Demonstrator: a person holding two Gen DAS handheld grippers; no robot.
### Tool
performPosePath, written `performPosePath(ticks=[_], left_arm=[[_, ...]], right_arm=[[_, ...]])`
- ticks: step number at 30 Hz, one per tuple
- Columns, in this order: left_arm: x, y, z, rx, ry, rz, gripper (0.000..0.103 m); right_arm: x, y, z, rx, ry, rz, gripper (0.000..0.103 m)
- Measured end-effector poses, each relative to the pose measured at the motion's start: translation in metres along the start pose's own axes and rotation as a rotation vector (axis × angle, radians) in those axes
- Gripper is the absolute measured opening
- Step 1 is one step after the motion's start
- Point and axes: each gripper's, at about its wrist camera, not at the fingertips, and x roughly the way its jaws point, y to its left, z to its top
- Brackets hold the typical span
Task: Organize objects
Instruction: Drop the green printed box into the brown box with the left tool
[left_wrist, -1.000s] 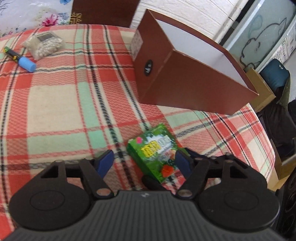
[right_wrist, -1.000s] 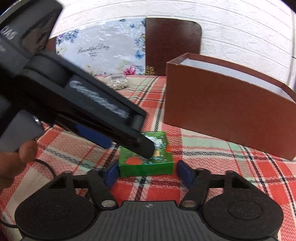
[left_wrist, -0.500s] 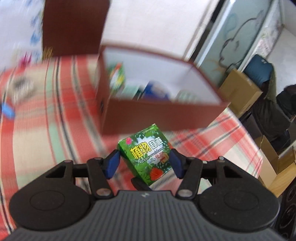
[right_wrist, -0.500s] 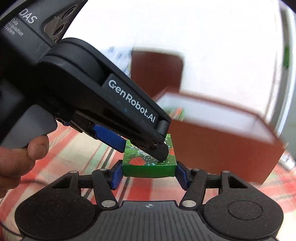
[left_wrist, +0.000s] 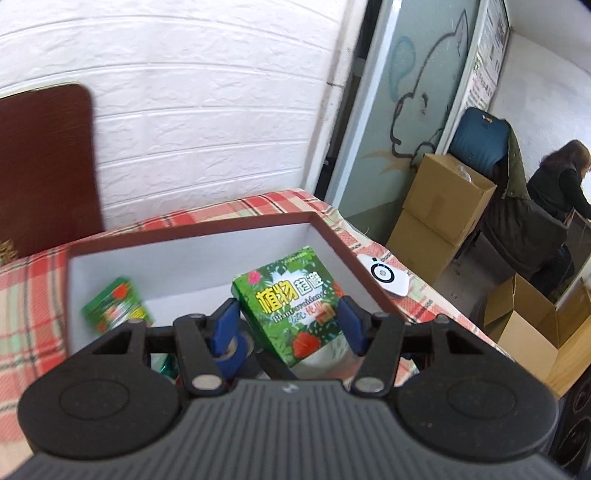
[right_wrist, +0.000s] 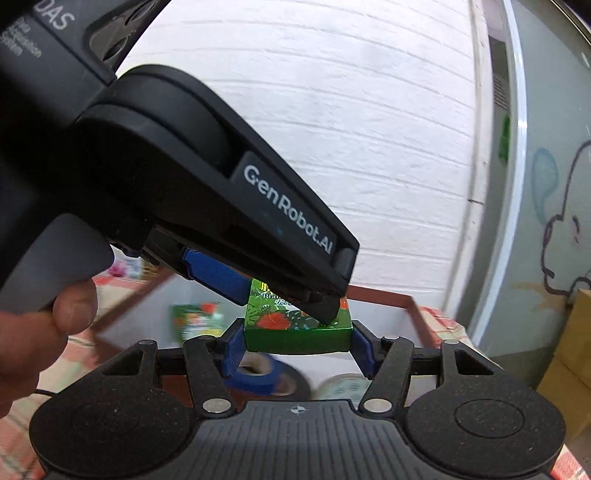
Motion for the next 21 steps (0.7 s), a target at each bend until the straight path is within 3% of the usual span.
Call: performPosePath(ticks=[7, 11, 21], left_arm=[[0.063, -0.005, 0.019, 0.024, 0.024, 0.011, 0.061], [0.089, -0.004, 0.016, 0.067, 0.008, 0.147, 0.061], [0.068, 0.002, 0.003, 0.037, 0.0, 0.152, 0.061]], right_arm=[[0.05, -0.027, -0.006, 0.015, 0.053, -0.044, 0.059], [0.076, -0.032, -0.011, 0.011, 0.101, -0.08, 0.06], [0.044, -0.034, -0.009, 0.095, 0.049, -0.093, 0.064]])
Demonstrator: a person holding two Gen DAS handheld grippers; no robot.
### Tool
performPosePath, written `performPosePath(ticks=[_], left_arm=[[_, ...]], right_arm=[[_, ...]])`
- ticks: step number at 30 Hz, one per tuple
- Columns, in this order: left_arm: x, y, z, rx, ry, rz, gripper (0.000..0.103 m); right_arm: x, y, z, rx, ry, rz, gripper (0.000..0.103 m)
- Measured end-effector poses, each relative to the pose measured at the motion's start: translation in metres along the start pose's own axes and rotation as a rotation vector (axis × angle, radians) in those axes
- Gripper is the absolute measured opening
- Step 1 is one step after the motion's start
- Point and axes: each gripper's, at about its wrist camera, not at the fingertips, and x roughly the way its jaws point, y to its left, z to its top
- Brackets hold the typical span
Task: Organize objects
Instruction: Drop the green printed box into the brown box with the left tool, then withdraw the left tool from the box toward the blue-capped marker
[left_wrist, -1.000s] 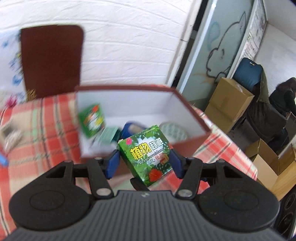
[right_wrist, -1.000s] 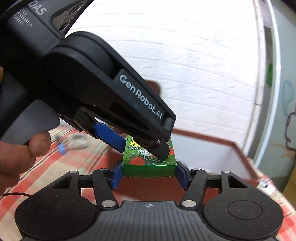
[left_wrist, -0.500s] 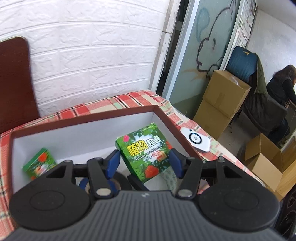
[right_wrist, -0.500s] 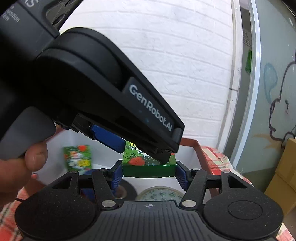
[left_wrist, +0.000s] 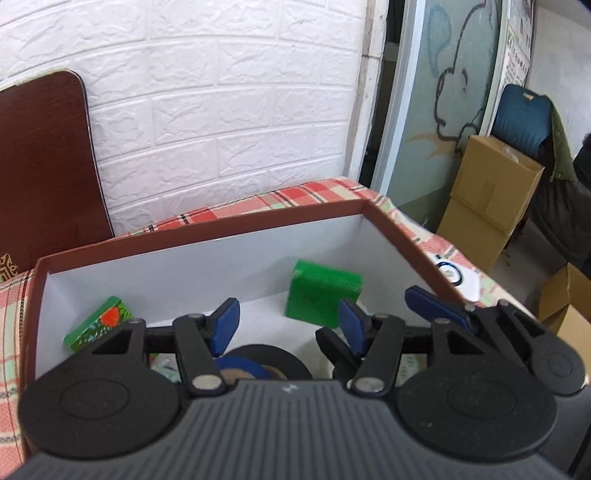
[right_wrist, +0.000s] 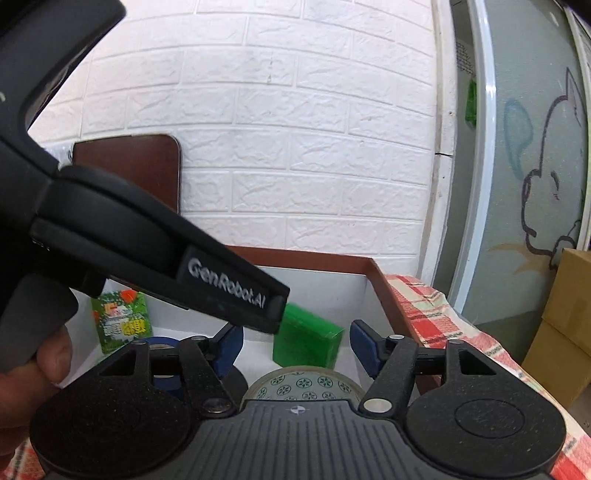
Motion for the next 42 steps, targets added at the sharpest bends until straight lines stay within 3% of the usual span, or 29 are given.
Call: performPosePath(ticks=[6, 16, 29, 42], left_arm=[[-0.04, -0.013, -0.013, 0.045, -0.035, 0.016, 0.063], [-0.088, -0.014, -0.042, 0.032, -0.029, 0.037, 0.063], [-0.122, -0.004, -0.077, 0.015, -0.016, 0.082, 0.066], [-0.12, 0.039, -0.133, -0.03, 0.095, 0.204, 0.067]], right_arm=[[-0.029, -0.012, 0.003, 0.058, -0.033, -0.005, 0.067], [-0.081, 0.012, -0.012, 0.06, -0.032, 0.003, 0.068], [-0.104, 0.027, -0.036, 0.052, 0.061, 0.035, 0.068], [-0.099, 0.059, -0.067, 0.017, 0.224, 0.131, 0.069]])
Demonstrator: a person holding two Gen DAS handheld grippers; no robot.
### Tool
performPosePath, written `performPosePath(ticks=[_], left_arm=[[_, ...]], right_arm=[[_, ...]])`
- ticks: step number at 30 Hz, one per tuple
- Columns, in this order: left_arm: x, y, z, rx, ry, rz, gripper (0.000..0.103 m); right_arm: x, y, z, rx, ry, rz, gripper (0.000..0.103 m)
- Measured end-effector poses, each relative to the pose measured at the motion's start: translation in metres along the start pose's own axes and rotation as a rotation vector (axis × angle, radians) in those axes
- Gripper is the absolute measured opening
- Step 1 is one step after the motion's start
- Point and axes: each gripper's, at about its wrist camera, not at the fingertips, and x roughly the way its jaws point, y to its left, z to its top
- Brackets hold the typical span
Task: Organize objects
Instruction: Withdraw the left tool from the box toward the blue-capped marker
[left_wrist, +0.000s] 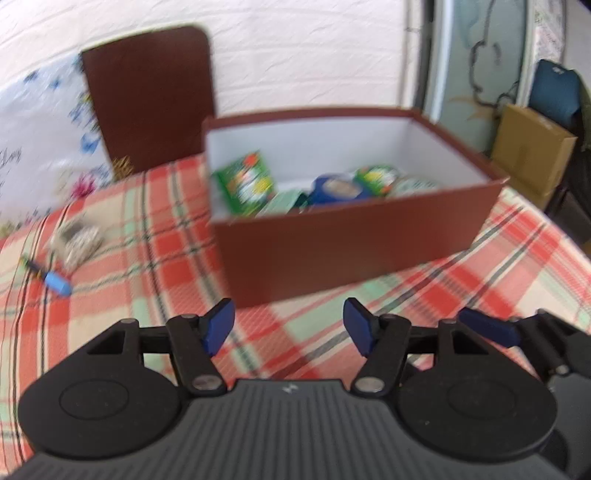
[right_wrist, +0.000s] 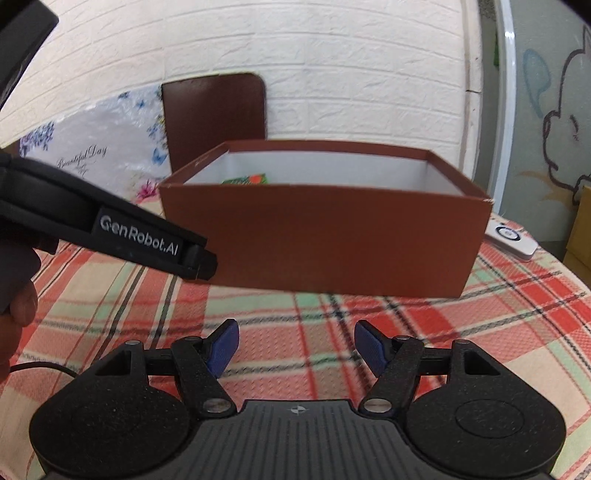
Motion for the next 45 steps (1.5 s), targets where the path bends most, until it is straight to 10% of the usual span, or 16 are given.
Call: performPosePath(ticks=[45], left_arm=[[0.014, 0.185, -0.067, -0.271, 0.03, 0.29, 0.076]], right_arm=[[0.058, 0.169, -0.011, -0.327, 0.121, 0.231, 0.071]])
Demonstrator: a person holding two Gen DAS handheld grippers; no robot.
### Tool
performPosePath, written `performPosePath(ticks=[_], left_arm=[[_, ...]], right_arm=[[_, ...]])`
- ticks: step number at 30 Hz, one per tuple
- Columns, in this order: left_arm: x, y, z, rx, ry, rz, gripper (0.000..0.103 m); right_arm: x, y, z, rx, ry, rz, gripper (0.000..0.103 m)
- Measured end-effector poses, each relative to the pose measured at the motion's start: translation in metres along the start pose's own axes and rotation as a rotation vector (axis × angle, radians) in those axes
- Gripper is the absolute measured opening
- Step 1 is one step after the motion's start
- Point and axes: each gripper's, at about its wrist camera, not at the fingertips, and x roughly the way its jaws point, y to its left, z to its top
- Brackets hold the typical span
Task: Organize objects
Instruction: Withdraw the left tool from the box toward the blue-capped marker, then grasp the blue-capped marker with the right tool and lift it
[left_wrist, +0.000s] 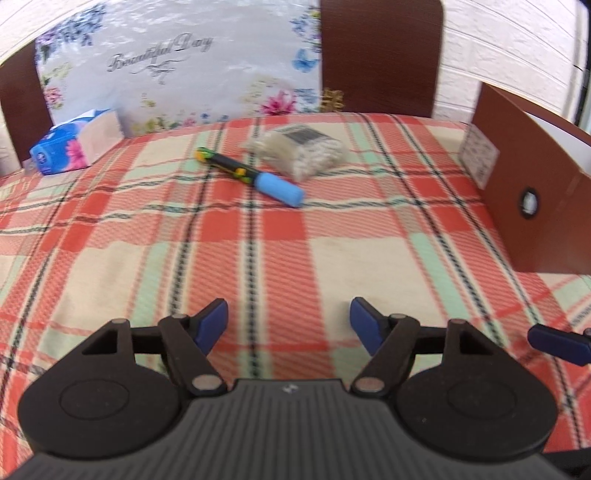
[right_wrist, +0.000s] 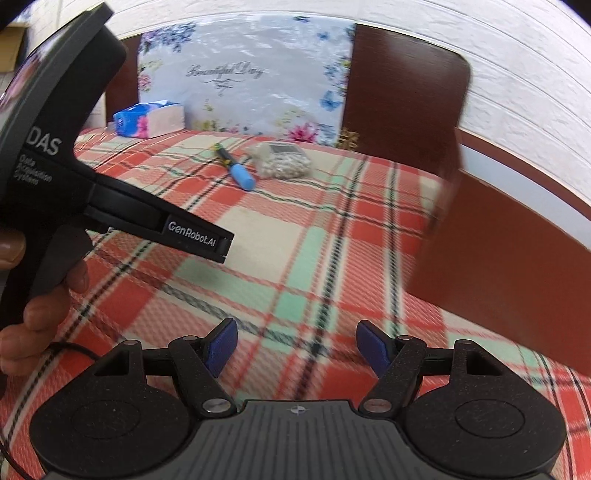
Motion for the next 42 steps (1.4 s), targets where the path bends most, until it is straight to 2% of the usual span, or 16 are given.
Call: performPosePath(ticks=[12, 14, 16, 18, 20, 21, 25, 28, 29, 30, 31, 32, 36, 42], left_arm=[[0.022, 0.044, 0.008, -0.006, -0.067, 0.084, 0.088], [0.029, 0.057, 0.013, 0.01, -0.098, 0.136, 0.089], [0.038, 0.076, 0.017, 0.006, -0.132, 0.231, 0.09], [0.047, 0.106, 0.021, -0.082, -0.14, 0.255, 0.091], [0.053, 0.137, 0.021, -0.246, -0.128, 0.208, 0.093], [0.051, 0.142, 0.02, -0.277, -0.15, 0.207, 0.092], [0.052, 0.136, 0.019, -0.244, -0.169, 0.219, 0.092], [0.051, 0.141, 0.017, -0.265, -0.18, 0.198, 0.092], [0.052, 0.141, 0.018, -0.268, -0.182, 0.197, 0.092], [0.052, 0.141, 0.018, -0.268, -0.183, 0.198, 0.092], [0.053, 0.141, 0.019, -0.266, -0.183, 0.199, 0.092], [0.054, 0.141, 0.019, -0.265, -0.184, 0.198, 0.092], [0.054, 0.142, 0.019, -0.267, -0.185, 0.195, 0.092], [0.054, 0.142, 0.018, -0.267, -0.185, 0.196, 0.092]], right_arm=[[0.026, 0.032, 0.025, -0.078, -0.016, 0.034, 0.073], [0.032, 0.036, 0.03, -0.096, -0.024, 0.036, 0.073], [0.042, 0.04, 0.038, -0.109, -0.036, 0.035, 0.072], [0.053, 0.043, 0.046, -0.113, -0.049, 0.037, 0.071], [0.065, 0.048, 0.055, -0.125, -0.067, 0.035, 0.071], [0.072, 0.05, 0.061, -0.136, -0.079, 0.031, 0.07], [0.102, 0.053, 0.085, -0.152, -0.106, 0.027, 0.069], [0.122, 0.057, 0.103, -0.155, -0.109, 0.033, 0.062], [0.127, 0.057, 0.107, -0.153, -0.105, 0.048, 0.054], [0.132, 0.058, 0.111, -0.149, -0.1, 0.067, 0.038], [0.134, 0.059, 0.113, -0.145, -0.093, 0.087, 0.031], [0.135, 0.062, 0.114, -0.14, -0.084, 0.103, 0.016], [0.119, 0.07, 0.1, -0.167, -0.092, 0.089, 0.016], [0.06, 0.043, 0.048, -0.098, -0.061, 0.136, 0.016]])
